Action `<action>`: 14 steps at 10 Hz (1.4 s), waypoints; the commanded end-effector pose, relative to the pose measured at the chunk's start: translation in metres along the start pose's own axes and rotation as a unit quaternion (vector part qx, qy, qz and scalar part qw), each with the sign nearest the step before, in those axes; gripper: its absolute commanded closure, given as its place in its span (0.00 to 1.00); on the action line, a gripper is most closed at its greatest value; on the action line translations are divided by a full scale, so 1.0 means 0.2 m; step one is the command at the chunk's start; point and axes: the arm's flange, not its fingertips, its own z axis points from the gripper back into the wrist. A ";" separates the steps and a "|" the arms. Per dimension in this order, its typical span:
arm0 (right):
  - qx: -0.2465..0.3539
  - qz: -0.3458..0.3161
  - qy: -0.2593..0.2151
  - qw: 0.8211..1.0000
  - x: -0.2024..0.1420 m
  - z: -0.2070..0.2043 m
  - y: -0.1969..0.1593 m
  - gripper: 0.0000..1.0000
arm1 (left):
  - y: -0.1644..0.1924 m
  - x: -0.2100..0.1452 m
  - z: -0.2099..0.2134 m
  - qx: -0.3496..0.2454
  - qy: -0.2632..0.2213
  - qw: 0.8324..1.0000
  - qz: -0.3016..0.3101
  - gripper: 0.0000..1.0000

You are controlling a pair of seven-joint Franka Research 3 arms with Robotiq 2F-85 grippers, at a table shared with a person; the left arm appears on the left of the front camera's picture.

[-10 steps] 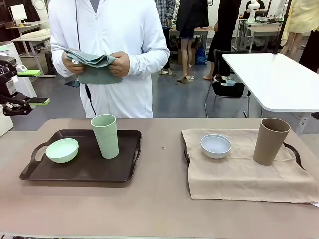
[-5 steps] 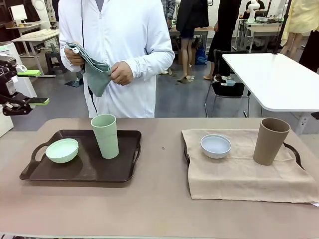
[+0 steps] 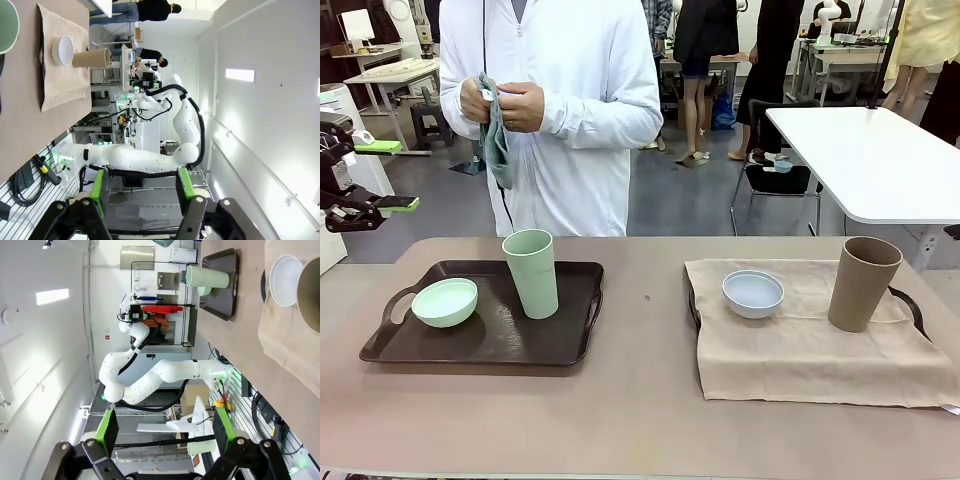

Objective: Set up a tray with a mat and arrange the tableware.
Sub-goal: Pick up the Picnic Bowl and Reusable plastic cup from the Handle tray in front of the human's position and hold them in the air.

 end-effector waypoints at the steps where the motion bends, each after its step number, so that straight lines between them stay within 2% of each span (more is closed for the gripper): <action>1: 0.009 0.005 0.000 1.000 0.01 0.01 0.01 0.00 | 0.00 0.01 0.00 -0.011 -0.002 1.000 -0.012 0.30; 2: 0.000 0.000 0.000 1.000 0.00 0.00 0.00 0.00 | 0.00 0.00 0.00 0.000 0.000 1.000 0.000 0.30; 3: -0.094 0.067 -0.041 0.993 0.02 -0.20 0.19 0.00 | -0.06 0.04 -0.01 0.115 -0.028 0.993 -0.026 0.30; 4: -0.159 0.130 -0.067 0.976 0.04 -0.36 0.33 0.00 | -0.15 0.07 -0.08 0.208 -0.021 0.977 -0.051 0.30; 5: -0.207 0.168 -0.091 0.960 0.09 -0.55 0.46 0.00 | -0.20 0.13 -0.12 0.264 0.002 0.963 -0.050 0.30; 6: -0.255 0.205 -0.123 0.937 0.19 -0.74 0.56 0.00 | -0.24 0.18 -0.13 0.304 0.017 0.952 -0.021 0.30; 7: -0.286 0.250 -0.122 0.917 0.28 -0.96 0.60 0.00 | -0.28 0.21 -0.12 0.351 0.013 0.936 0.002 0.30; 8: -0.314 0.315 -0.113 0.889 0.41 -1.15 0.58 0.00 | -0.30 0.24 -0.12 0.412 0.022 0.911 0.026 0.30; 9: -0.325 0.386 -0.055 0.861 0.53 -1.36 0.44 0.00 | -0.31 0.28 -0.09 0.506 0.010 0.862 0.033 0.30; 10: -0.337 0.454 0.019 0.824 0.59 -1.52 0.27 0.00 | -0.33 0.32 -0.05 0.609 -0.026 0.792 0.031 0.30; 11: -0.326 0.487 0.082 0.806 0.60 -1.61 0.12 0.00 | -0.36 0.34 -0.03 0.650 -0.040 0.759 0.018 0.30; 12: -0.295 0.468 0.111 0.826 0.57 -1.59 0.08 0.00 | -0.37 0.34 -0.02 0.634 -0.039 0.773 0.013 0.30; 13: -0.336 0.443 0.047 0.830 0.44 -1.67 0.26 0.00 | -0.34 0.31 -0.01 0.577 -0.036 0.816 0.003 0.30; 14: -0.336 0.443 0.047 0.830 0.44 -1.67 0.26 0.00 | -0.34 0.31 -0.01 0.577 -0.036 0.816 0.003 0.30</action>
